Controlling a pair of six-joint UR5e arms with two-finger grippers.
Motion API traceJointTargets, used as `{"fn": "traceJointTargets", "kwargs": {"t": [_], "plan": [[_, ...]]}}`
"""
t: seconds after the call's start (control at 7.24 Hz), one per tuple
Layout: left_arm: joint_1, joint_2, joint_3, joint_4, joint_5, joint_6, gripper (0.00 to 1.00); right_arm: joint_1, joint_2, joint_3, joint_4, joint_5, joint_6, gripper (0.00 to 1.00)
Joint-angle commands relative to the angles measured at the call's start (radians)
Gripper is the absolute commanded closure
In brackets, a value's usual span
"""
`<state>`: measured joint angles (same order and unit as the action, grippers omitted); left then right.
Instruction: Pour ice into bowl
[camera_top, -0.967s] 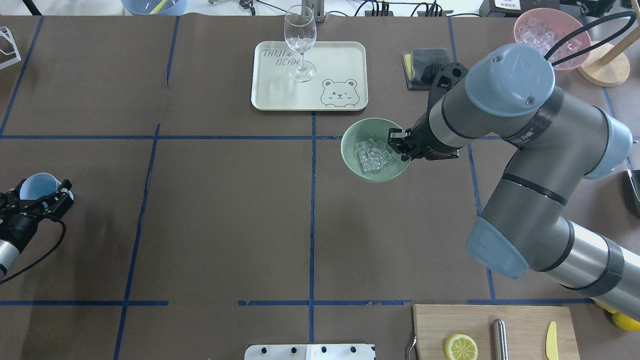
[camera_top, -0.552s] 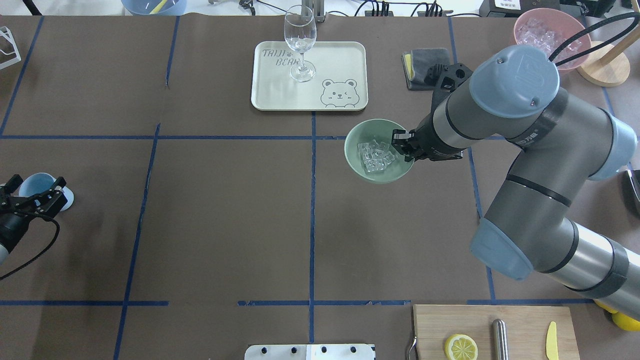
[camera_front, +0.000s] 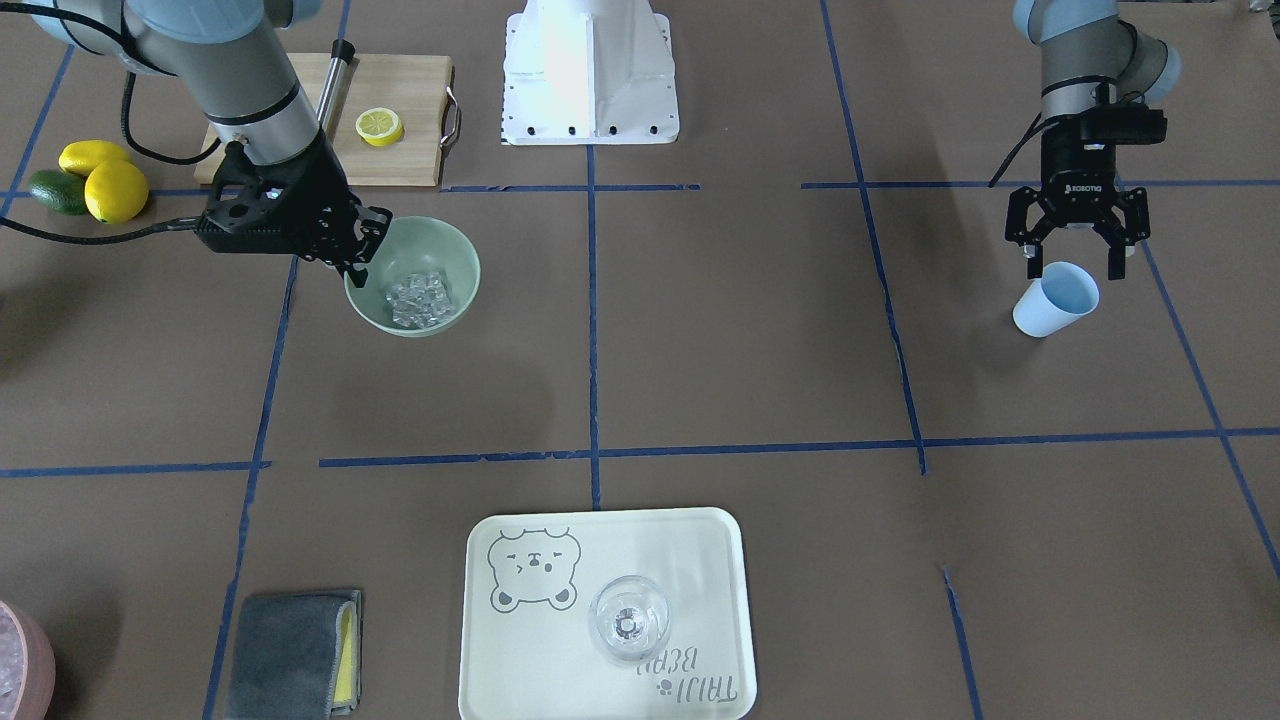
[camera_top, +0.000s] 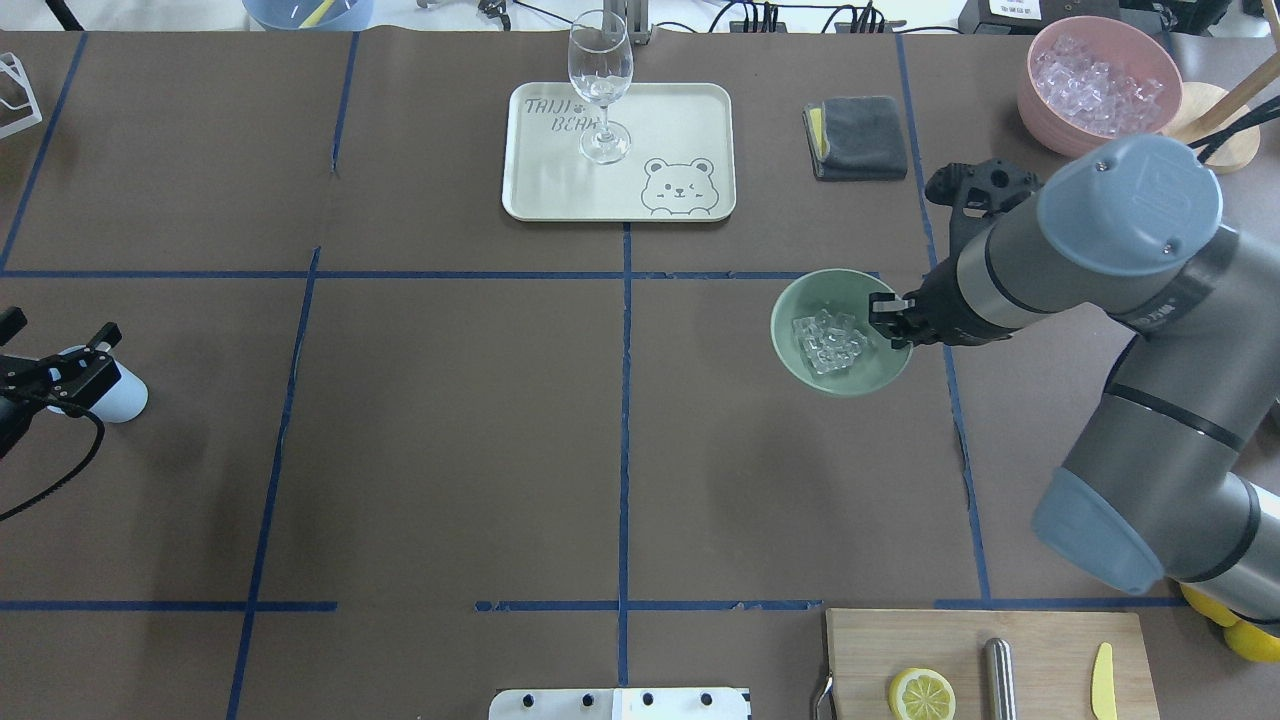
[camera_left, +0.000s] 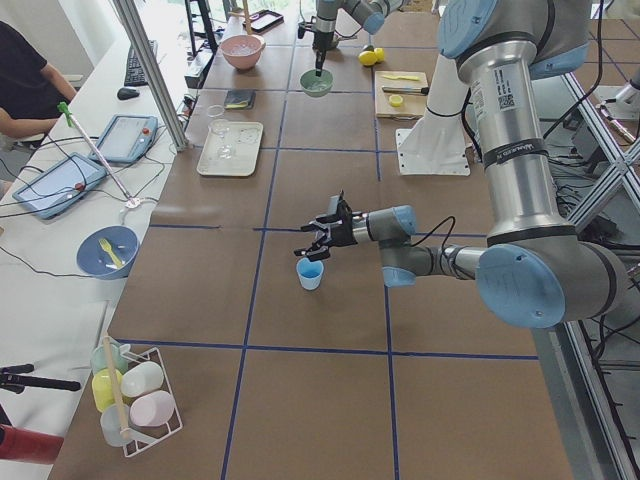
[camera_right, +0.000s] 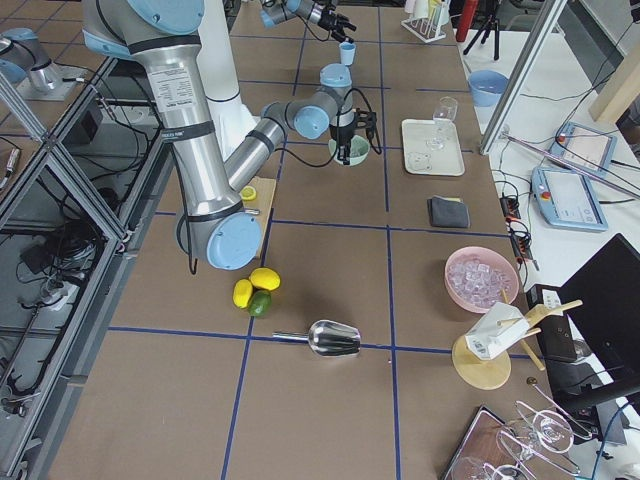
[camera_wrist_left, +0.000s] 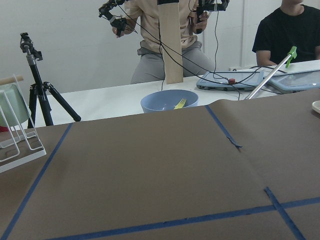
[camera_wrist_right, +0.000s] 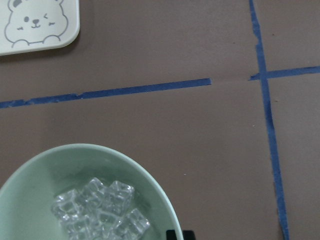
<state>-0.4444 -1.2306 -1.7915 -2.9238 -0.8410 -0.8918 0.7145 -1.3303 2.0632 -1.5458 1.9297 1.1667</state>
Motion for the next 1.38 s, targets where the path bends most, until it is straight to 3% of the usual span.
{"fn": "traceJointTargets", "kwargs": {"t": [0.0, 0.28, 0.41, 0.83, 1.1, 1.24], "plan": [[-0.209, 0.000, -0.072, 0.033, -0.262, 0.199, 0.00, 0.016, -0.238, -0.009, 0.263, -0.001, -0.019, 1.00], [-0.435, -0.010, -0.176, 0.228, -0.576, 0.348, 0.00, 0.071, -0.393, -0.076, 0.471, 0.009, -0.094, 1.00], [-0.503, -0.012, -0.174, 0.233, -0.657, 0.385, 0.00, 0.139, -0.426, -0.115, 0.505, 0.065, -0.176, 1.00], [-0.698, -0.047, -0.166, 0.297, -0.826, 0.629, 0.00, 0.207, -0.438, -0.288, 0.649, 0.107, -0.257, 1.00], [-0.705, -0.047, -0.163, 0.296, -0.828, 0.637, 0.00, 0.239, -0.437, -0.340, 0.679, 0.123, -0.285, 1.00], [-0.706, -0.046, -0.163, 0.296, -0.839, 0.646, 0.00, 0.264, -0.431, -0.360, 0.679, 0.165, -0.309, 0.29]]}}
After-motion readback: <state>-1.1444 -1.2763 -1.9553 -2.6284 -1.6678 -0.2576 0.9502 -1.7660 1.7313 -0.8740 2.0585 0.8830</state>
